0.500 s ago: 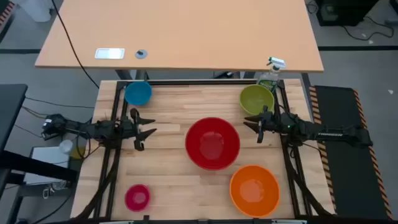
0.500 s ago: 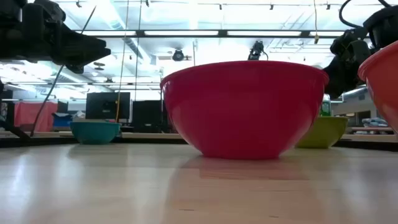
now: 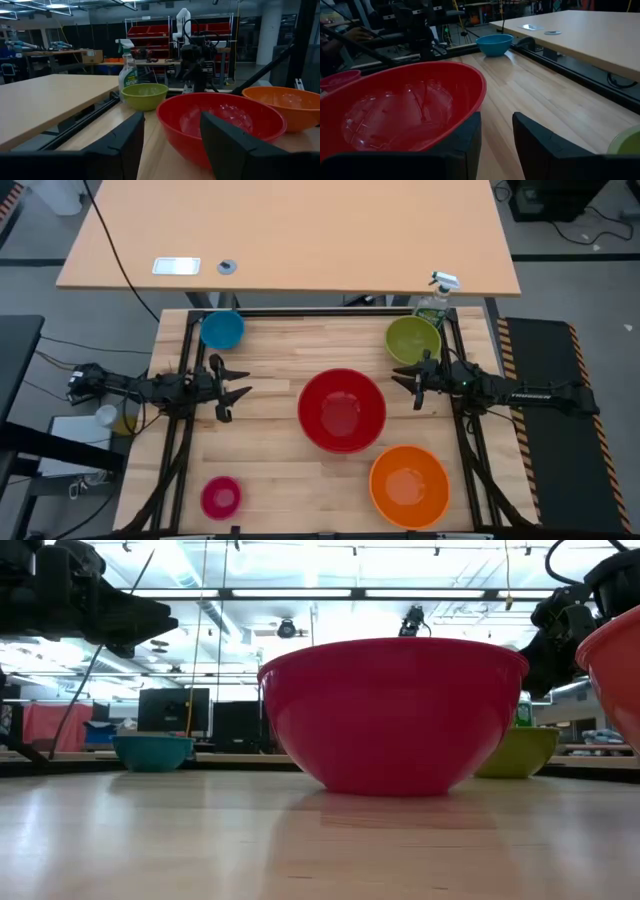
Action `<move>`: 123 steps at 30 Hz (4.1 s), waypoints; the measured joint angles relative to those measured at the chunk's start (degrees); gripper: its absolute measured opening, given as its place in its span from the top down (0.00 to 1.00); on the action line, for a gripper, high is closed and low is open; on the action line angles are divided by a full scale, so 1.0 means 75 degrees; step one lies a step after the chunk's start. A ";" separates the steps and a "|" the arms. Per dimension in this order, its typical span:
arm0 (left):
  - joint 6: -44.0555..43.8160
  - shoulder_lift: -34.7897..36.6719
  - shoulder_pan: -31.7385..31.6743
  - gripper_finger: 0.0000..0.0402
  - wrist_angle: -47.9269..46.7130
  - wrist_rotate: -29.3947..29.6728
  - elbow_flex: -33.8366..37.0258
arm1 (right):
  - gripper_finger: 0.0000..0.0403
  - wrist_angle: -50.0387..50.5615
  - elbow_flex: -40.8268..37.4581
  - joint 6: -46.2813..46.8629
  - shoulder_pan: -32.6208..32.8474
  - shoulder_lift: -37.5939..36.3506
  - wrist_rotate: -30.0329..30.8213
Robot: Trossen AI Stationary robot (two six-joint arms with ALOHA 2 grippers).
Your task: Nest bowls inside each other
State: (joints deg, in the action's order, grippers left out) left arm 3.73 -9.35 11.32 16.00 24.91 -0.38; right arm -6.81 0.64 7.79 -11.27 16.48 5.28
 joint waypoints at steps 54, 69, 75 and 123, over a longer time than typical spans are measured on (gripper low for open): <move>0.0000 -0.0002 0.0001 0.52 -0.0001 0.0003 0.0002 | 0.70 0.0000 0.0000 0.0000 0.0000 0.0001 0.0000; 0.0000 0.0001 -0.0001 0.52 -0.0002 0.0000 0.0002 | 0.70 0.0000 -0.0001 0.0000 0.0000 0.0001 0.0000; -0.0006 -0.0001 -0.0001 0.52 0.0001 0.0001 0.0002 | 0.70 0.0000 -0.0002 -0.0001 0.0000 -0.0002 0.0000; 0.0024 -0.0570 0.0014 0.52 0.0170 -0.0557 -0.1789 | 0.78 0.2185 0.4471 0.3606 0.2084 0.3509 0.0617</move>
State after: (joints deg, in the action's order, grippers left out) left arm 3.90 -13.63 11.42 17.28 20.73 -13.79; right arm 9.58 34.18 34.84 4.36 42.80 9.91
